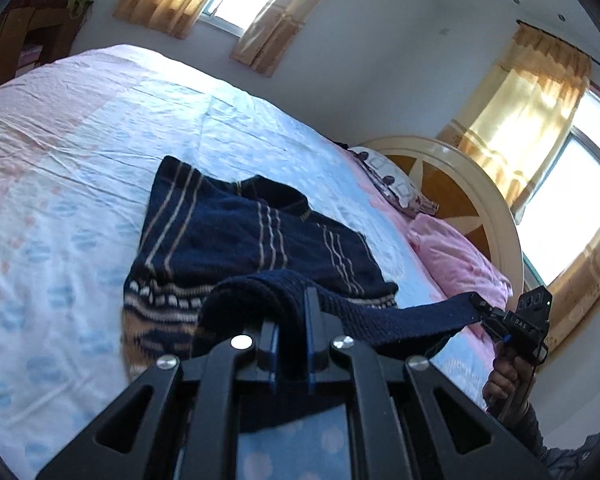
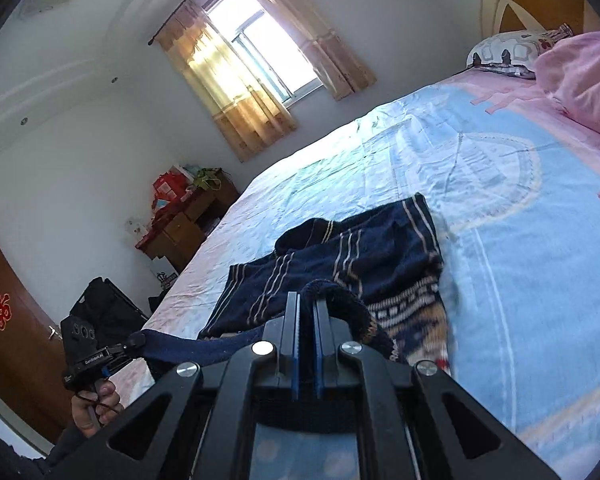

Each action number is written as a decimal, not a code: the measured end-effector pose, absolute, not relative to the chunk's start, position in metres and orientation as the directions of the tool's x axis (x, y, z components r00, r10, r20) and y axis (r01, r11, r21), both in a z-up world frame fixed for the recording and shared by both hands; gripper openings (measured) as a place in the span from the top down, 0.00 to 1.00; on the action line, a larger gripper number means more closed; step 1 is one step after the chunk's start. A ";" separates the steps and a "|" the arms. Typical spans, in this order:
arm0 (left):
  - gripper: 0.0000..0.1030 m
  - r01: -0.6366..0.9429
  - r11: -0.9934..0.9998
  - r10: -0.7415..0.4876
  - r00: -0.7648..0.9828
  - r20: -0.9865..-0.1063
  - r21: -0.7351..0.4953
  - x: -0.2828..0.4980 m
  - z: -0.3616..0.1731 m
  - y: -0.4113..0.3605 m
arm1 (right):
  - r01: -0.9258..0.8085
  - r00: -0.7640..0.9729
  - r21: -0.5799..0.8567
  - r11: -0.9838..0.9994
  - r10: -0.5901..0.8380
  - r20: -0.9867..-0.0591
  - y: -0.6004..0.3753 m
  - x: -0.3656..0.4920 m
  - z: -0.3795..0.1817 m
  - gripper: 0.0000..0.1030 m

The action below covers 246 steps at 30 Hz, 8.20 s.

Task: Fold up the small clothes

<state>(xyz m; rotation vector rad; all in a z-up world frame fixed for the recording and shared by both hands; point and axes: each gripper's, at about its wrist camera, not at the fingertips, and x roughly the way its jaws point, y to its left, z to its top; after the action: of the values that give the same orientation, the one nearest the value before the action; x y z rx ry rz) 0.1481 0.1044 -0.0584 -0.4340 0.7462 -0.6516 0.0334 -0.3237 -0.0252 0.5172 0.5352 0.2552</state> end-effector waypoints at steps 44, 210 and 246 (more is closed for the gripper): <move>0.86 0.192 0.858 -0.498 0.540 -0.679 -0.477 0.379 -0.123 0.055 | 0.187 0.669 0.453 0.872 0.225 -0.709 -0.359 0.317 -0.104 0.96; 0.00 0.138 0.949 -0.304 0.638 -0.708 -0.283 0.245 -0.093 0.250 | -0.607 0.704 -0.402 0.685 0.230 -0.672 0.088 0.143 -0.135 0.47; 0.77 0.418 0.789 -0.602 0.373 -0.706 -0.451 0.388 -0.150 0.085 | -0.555 0.701 -0.323 0.767 0.223 -0.677 0.068 0.157 -0.146 0.89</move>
<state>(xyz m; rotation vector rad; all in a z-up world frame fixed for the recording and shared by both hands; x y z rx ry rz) 0.3878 0.0852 -0.1498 -0.2090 0.9918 -0.6592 0.1573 0.0679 -0.1456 -0.5436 0.6614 0.4571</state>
